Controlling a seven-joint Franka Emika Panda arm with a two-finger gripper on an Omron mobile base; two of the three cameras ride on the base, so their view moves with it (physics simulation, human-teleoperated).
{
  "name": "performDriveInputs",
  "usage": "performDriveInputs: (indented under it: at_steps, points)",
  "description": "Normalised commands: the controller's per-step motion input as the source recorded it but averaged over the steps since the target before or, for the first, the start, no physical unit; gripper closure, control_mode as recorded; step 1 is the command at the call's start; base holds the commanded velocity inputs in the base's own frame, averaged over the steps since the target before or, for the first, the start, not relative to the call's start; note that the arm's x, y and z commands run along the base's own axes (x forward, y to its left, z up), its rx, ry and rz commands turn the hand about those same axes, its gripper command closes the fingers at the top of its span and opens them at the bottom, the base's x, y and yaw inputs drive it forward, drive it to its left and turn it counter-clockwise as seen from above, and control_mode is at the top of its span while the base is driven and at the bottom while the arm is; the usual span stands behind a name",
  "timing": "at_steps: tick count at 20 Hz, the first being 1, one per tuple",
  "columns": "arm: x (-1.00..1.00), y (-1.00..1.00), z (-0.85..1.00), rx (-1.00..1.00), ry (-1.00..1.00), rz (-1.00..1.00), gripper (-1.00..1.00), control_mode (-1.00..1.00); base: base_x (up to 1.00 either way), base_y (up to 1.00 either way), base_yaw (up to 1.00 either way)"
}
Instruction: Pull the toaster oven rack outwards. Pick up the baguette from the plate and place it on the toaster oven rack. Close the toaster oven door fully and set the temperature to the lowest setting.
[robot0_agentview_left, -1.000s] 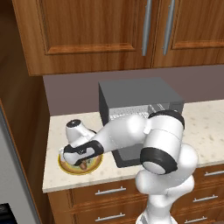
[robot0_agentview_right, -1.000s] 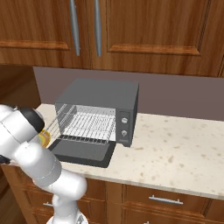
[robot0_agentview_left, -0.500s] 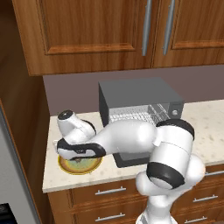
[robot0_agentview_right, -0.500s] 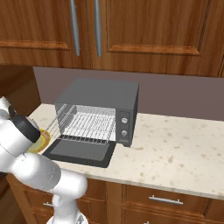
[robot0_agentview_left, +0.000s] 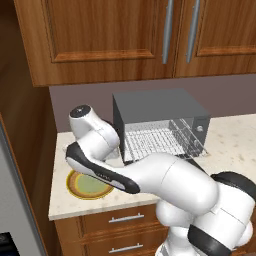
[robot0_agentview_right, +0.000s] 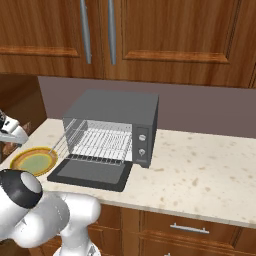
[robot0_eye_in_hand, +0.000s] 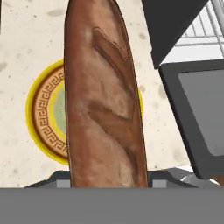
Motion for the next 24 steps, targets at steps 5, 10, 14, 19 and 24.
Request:
performDriveInputs:
  at_steps: [5,10,14,19,24]
  points:
    - [-0.56,-0.76,0.75,0.0,0.0,0.13,1.0,-1.0,0.0,0.0,0.0]
    - [-0.35,-0.95,0.24,0.0,0.0,0.25,1.0,-1.0,0.0,0.0,0.0]
    - [-0.02,-0.85,0.06,0.0,0.0,0.49,1.0,-1.0,0.0,0.0,0.0]
    - [0.06,-0.59,0.0,0.0,0.0,0.64,1.0,-1.0,0.0,0.0,0.0]
    - [0.13,-0.23,0.0,-0.03,0.08,0.64,1.0,-1.0,0.0,0.0,0.0]
